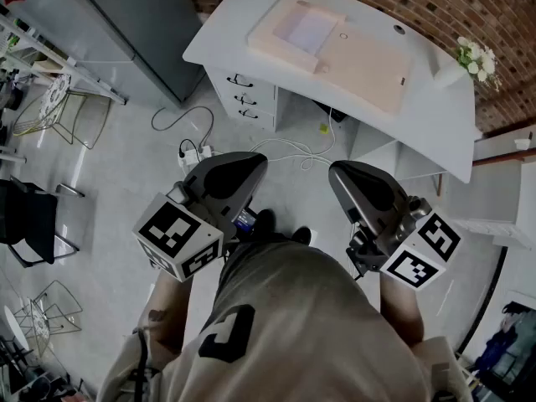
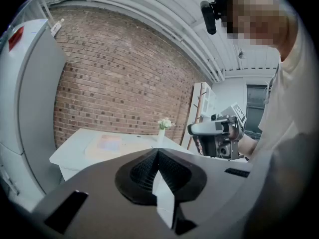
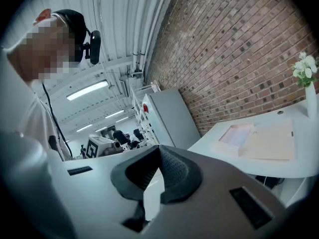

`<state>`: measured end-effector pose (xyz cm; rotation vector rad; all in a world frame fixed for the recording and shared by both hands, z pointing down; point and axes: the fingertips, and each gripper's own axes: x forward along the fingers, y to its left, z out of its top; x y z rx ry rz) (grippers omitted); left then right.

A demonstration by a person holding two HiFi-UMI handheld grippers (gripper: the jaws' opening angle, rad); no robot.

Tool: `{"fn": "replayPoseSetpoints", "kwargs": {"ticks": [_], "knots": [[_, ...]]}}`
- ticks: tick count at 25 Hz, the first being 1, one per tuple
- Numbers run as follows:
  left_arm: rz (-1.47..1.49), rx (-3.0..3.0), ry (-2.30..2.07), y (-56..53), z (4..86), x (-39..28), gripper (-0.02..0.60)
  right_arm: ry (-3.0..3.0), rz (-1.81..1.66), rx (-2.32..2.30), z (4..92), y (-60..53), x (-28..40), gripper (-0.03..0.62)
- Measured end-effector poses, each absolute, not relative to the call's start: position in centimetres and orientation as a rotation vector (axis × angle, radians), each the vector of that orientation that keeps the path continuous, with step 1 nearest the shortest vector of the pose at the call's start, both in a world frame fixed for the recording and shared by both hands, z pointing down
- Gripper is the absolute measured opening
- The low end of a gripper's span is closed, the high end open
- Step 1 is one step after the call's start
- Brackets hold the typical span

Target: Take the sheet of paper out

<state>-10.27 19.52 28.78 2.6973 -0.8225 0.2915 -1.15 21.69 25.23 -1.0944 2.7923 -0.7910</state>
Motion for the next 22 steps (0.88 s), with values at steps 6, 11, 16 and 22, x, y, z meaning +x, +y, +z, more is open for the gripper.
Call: {"fn": "replayPoseSetpoints", "kwargs": {"ticks": [6, 11, 16, 22], "knots": [[0.296, 2.704, -0.796, 18.9, 29.4, -11.1, 0.014, 2.771, -0.802, -1.137, 25.8, 20.9, -2.1, 0.024], [0.302, 2.697, -0.77, 18.7, 30.5, -12.2, 0.014, 2.738, -0.86, -1.106, 26.7, 20.5, -3.4, 0.025], [0.282, 2.708, -0.752, 17.8, 30.3, -13.1, 0.014, 2.736, -0.913, -1.101, 27.1, 19.8, -4.6, 0.025], [0.269, 2.718, -0.743, 16.7, 30.2, -14.4, 0.014, 2.792, -0.865, -1.126, 27.1, 19.2, -6.0, 0.025]]}}
